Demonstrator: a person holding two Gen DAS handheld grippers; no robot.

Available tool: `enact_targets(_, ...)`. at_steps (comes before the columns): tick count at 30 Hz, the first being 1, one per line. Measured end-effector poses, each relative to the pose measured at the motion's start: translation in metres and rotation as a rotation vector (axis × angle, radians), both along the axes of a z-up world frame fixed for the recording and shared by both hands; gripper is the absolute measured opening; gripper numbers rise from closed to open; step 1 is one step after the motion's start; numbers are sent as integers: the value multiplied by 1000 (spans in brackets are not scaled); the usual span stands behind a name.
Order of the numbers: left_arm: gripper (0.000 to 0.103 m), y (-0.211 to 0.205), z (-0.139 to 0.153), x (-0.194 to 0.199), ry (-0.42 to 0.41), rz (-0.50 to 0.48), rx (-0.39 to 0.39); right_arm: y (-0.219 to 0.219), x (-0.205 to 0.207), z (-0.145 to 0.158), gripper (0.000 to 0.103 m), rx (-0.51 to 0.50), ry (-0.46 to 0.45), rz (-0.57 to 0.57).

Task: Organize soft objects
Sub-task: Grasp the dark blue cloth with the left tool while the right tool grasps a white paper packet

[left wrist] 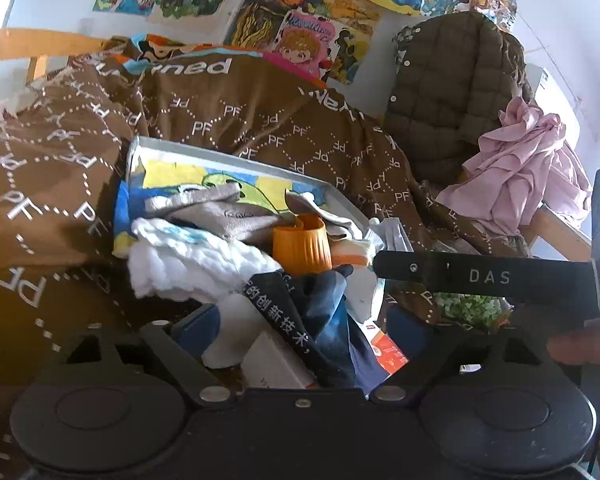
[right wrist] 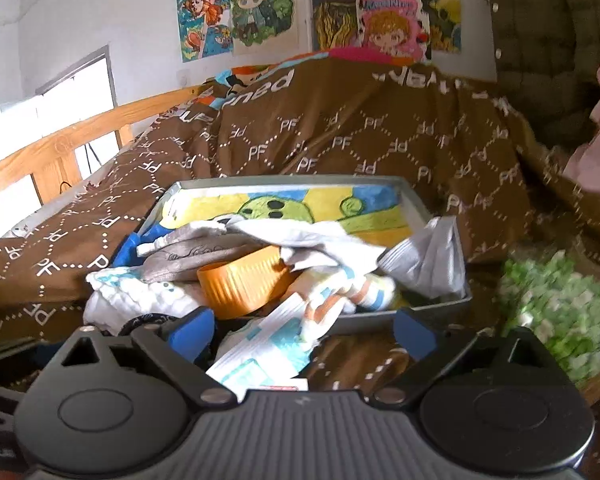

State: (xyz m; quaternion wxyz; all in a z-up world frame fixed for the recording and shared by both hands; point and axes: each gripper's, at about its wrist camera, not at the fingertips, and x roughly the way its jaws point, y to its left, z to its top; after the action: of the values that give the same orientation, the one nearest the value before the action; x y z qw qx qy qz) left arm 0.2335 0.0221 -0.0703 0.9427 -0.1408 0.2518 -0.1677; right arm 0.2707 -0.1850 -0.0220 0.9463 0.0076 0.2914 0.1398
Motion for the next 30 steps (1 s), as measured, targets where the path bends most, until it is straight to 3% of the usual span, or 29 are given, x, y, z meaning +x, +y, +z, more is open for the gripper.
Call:
enact_targets(10, 51, -4, -8, 9, 45, 3, -5, 9, 8, -12, 81, 44, 71, 37)
enact_targets(17, 40, 0, -9, 11, 60, 31, -18, 10, 9, -15, 71, 43, 82, 26)
enact_targets(22, 32, -6, -5, 6, 50, 50, 39, 7, 12, -19, 66, 63, 104, 19)
enact_targets(26, 29, -13, -2, 1, 58, 57, 82, 9, 11, -19, 64, 65, 104, 29)
enact_targets(30, 29, -14, 0, -2, 92, 64, 74, 9, 11, -19, 64, 70, 107, 29)
